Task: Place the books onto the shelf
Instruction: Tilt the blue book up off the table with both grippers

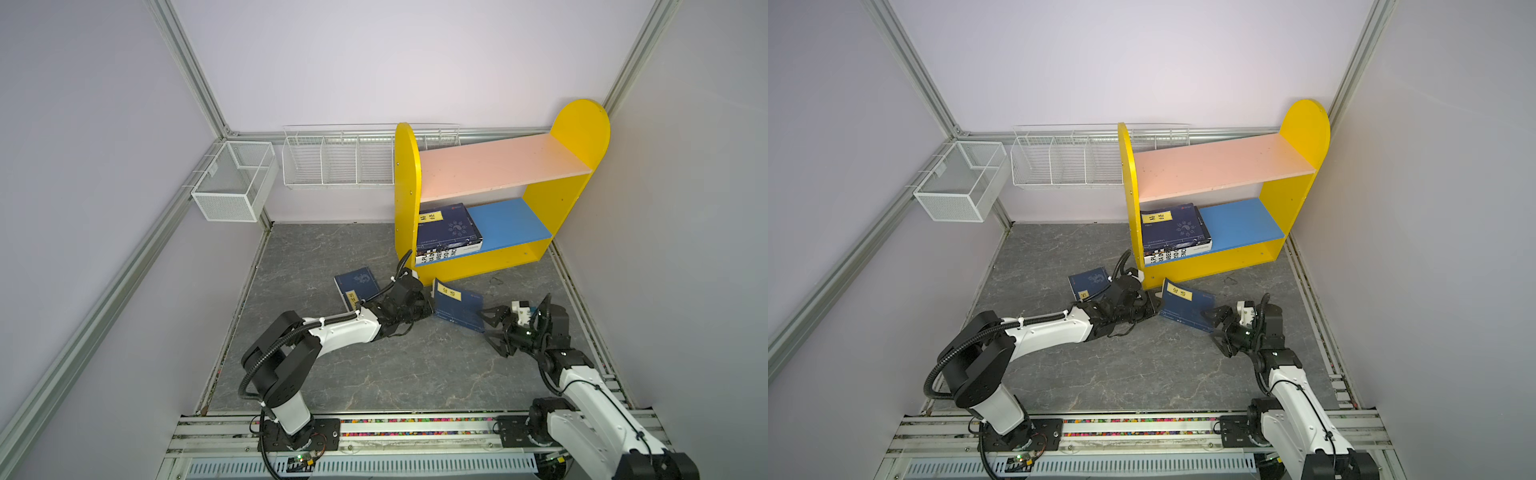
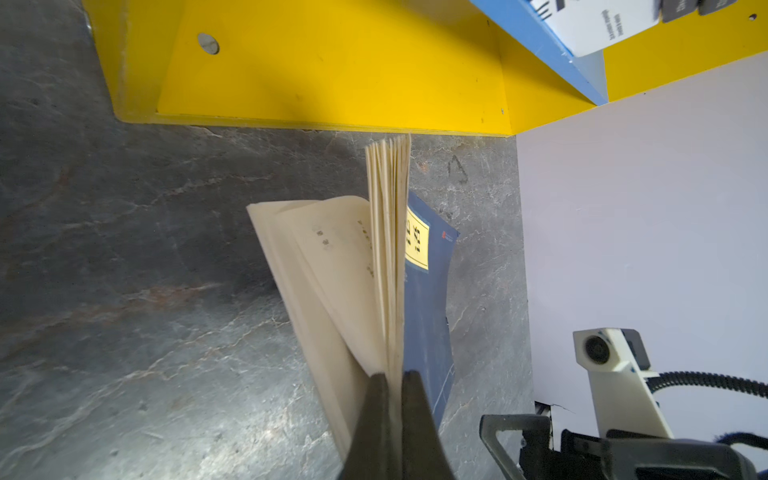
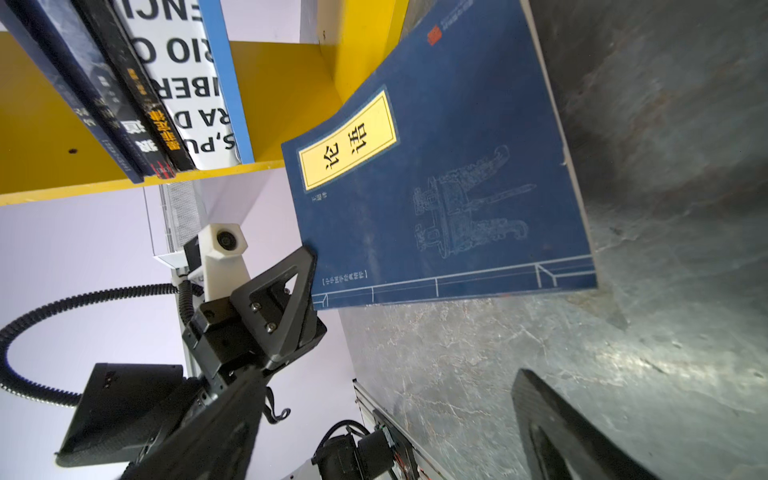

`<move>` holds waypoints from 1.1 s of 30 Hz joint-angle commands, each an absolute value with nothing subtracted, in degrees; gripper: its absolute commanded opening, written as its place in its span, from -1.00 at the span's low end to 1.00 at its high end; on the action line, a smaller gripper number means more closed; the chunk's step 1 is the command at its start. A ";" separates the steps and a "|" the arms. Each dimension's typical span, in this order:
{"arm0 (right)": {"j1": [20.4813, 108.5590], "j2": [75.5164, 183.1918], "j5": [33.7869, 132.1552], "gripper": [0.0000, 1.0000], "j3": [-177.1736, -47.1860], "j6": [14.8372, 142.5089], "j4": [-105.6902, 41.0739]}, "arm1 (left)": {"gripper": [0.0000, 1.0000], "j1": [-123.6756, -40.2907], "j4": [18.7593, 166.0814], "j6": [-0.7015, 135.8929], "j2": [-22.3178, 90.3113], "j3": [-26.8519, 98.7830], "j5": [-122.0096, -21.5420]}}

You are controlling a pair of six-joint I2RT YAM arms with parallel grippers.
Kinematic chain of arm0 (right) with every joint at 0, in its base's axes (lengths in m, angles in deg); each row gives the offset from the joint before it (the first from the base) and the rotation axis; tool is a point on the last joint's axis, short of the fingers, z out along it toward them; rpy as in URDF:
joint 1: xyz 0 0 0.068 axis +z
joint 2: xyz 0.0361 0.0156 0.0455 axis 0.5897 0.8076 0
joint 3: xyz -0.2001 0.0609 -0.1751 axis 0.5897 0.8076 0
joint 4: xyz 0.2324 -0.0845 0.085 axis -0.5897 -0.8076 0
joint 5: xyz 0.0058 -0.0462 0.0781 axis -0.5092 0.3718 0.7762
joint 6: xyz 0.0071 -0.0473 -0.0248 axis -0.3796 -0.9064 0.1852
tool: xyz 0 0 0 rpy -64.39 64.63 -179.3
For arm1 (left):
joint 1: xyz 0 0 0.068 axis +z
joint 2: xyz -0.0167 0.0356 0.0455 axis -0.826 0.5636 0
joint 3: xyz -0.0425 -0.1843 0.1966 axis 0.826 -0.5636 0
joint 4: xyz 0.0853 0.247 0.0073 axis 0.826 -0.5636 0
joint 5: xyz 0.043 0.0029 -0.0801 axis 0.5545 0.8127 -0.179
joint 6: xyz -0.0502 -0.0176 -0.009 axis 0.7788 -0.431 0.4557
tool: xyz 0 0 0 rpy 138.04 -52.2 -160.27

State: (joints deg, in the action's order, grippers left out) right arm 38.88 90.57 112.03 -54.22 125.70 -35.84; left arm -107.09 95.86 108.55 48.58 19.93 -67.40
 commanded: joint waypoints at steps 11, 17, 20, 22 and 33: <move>44.79 102.60 105.12 0.81 -52.01 135.47 -18.78 | -1.00 -108.07 101.80 112.60 44.98 20.44 -68.29; 44.66 110.21 103.28 0.48 -52.22 137.21 -7.87 | -1.00 -108.38 102.17 112.60 44.12 18.60 -68.31; 44.66 112.56 102.79 0.23 -53.52 135.82 -8.50 | -1.00 -108.34 101.83 112.60 42.99 17.43 -67.73; 44.61 113.25 102.65 0.08 -54.57 134.31 -10.26 | -1.00 -108.38 101.51 112.51 42.43 16.84 -67.42; 43.20 113.46 100.82 -0.66 -57.07 132.57 -13.13 | -0.95 -108.17 99.19 111.42 40.61 16.37 -67.85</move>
State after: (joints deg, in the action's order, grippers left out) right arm 43.32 112.99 101.45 -56.51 134.93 -11.73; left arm -108.05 96.19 111.76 43.90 15.95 -66.66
